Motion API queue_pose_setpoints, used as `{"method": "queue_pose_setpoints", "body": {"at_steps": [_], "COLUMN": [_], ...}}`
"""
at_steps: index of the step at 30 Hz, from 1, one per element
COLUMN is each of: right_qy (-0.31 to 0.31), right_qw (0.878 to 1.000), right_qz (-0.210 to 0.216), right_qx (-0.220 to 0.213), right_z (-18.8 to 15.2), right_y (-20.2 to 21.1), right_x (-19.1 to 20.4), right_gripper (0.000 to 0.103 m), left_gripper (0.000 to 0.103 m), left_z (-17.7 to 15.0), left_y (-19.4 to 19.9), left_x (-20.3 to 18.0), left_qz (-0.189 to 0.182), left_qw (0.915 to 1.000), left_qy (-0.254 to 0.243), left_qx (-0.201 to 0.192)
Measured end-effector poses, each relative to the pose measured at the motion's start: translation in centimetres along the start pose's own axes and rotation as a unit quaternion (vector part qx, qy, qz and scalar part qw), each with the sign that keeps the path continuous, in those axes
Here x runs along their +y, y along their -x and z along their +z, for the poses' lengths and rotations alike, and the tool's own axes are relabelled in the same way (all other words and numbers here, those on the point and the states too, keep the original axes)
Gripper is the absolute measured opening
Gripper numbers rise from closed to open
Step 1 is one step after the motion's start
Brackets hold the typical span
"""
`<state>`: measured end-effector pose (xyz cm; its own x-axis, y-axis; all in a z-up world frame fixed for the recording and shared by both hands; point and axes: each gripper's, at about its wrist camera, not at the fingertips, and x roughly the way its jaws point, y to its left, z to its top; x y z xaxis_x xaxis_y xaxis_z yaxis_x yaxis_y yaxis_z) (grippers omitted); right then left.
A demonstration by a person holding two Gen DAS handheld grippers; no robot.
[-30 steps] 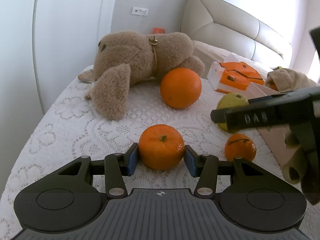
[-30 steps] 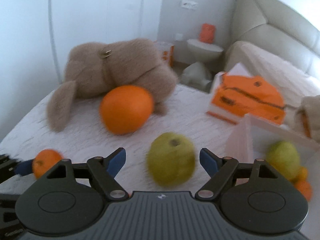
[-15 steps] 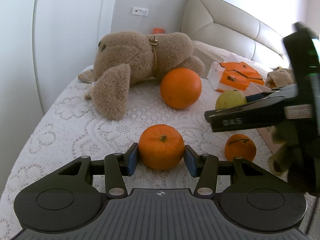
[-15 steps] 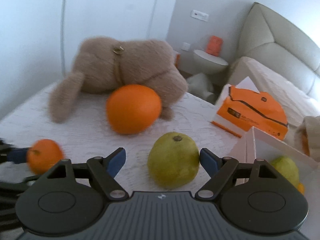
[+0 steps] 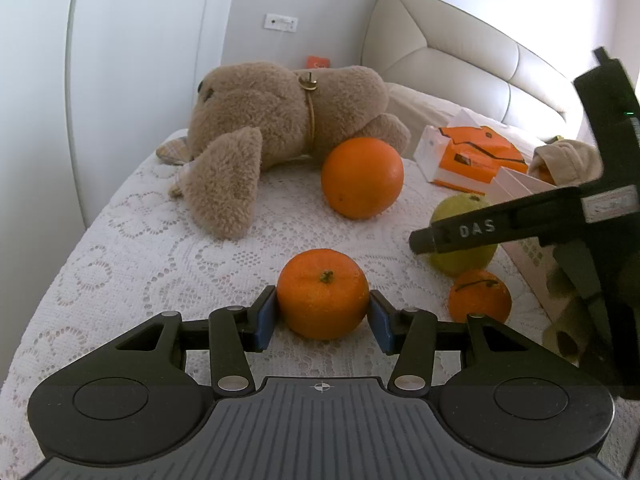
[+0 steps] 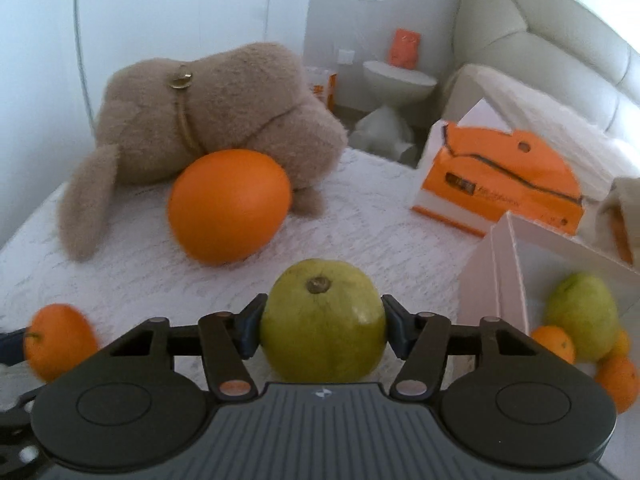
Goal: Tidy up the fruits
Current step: 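Grasp the green pear on the bed with the right gripper while the left gripper holds its orange, then carry the green pear and the tangerine over the pink box with both grippers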
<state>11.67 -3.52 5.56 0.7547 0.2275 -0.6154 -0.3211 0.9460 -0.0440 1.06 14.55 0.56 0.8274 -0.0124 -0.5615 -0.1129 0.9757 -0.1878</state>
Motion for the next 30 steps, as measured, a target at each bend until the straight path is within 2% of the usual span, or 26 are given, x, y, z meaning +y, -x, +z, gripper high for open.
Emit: {"method": "queue_pose_setpoints", "body": {"at_steps": [8,14,21,27,30], "right_qy": [-0.008,0.007,0.014,0.027,0.020], "right_qw": [0.999,0.999,0.999,0.997,0.998], "right_qz": [0.053,0.037,0.035,0.026,0.038], "right_qx": [-0.001,-0.018,-0.036,-0.060,-0.053], "right_z": [-1.0,-1.4,-1.9,-2.7,-2.9], "right_y": [1.3,1.6,1.6,1.7,1.4], "right_x": [0.7,1.5,1.6,2.0,1.6], "right_gripper": [0.060,0.060,0.060,0.060,0.060], "left_gripper": [0.053,0.053,0.054,0.053,0.053], "left_z": [0.0,0.0,0.1,0.7,1.0], "left_y": [0.0,-0.1,0.0,-0.6,-1.2], "left_x": [0.0,0.0,0.9,-0.2,-0.9], "left_qz": [0.001,0.002,-0.015,0.006,0.025], "left_qw": [1.0000,1.0000,0.9994,0.9999,0.9992], "left_qy": [-0.001,-0.001,0.032,0.002,-0.022], "left_qx": [0.000,0.001,-0.001,0.013,0.022]}}
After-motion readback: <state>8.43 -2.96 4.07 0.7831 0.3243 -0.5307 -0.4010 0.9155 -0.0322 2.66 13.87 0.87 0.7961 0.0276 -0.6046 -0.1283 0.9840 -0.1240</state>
